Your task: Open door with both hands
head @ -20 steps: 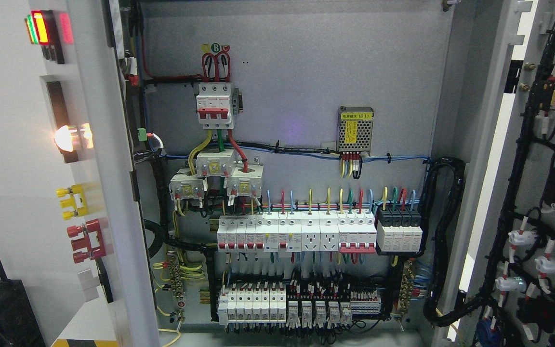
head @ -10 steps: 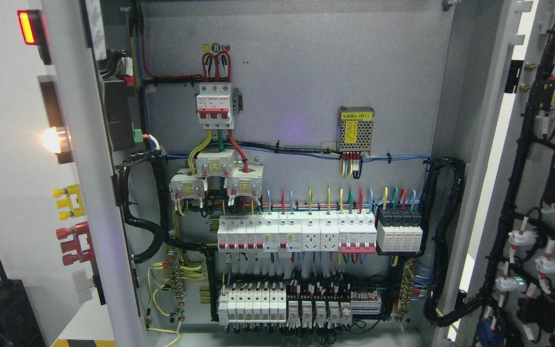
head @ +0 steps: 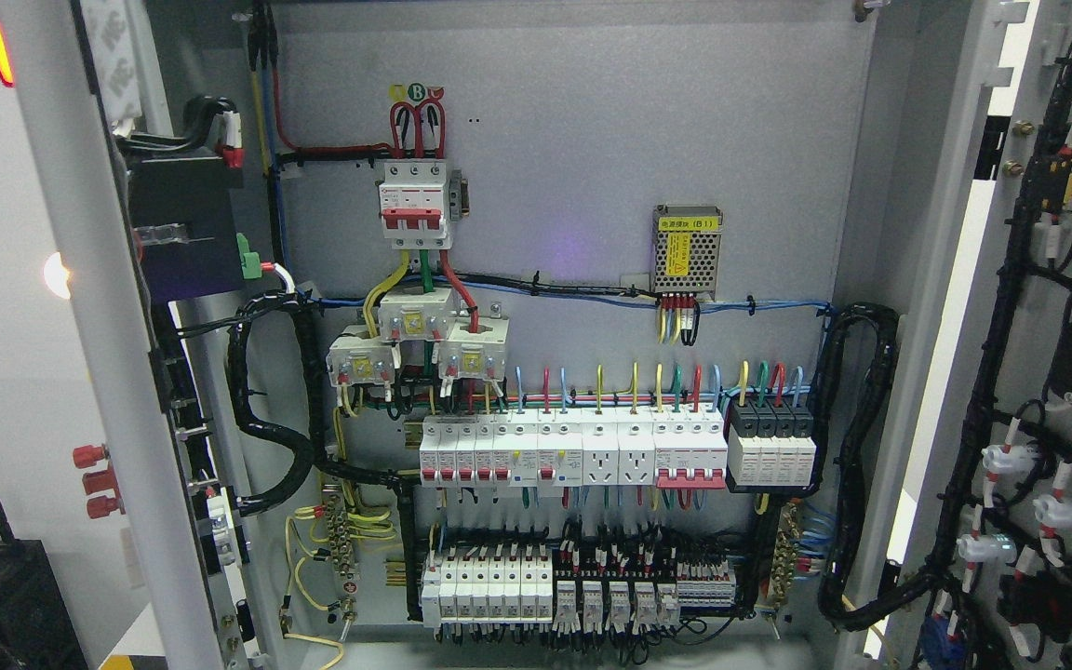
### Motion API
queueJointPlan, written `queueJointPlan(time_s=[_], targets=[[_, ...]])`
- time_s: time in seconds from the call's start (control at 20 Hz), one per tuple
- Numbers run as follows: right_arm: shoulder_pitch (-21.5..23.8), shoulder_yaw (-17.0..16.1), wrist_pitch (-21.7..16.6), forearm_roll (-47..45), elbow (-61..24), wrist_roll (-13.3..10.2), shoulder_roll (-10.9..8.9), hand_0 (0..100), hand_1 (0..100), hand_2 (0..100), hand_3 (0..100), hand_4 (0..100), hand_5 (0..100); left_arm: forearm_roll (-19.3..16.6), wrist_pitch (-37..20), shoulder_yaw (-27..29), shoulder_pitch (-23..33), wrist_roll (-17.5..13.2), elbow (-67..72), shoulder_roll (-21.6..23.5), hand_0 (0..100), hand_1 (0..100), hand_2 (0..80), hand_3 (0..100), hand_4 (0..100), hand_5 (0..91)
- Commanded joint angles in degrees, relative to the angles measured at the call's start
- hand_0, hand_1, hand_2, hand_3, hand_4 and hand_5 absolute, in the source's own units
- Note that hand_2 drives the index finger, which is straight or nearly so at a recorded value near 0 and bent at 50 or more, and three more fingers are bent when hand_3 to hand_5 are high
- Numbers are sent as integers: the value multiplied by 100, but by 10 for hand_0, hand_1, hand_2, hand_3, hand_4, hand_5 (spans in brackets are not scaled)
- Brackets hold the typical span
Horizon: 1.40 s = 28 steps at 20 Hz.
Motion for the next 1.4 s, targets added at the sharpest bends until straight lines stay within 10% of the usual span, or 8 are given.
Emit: queueJointPlan(time_s=[0.0,1.35], targets=[[-52,195,4,16,5,0,150,381,0,0,0,0,0,0,39,-93,0,6,0,-149,0,0,0,0,0,0],[-210,476,144,543,66,0,528,381,0,0,0,0,0,9,39,-75,-9,6,0,-141,0,0,0,0,0,0]])
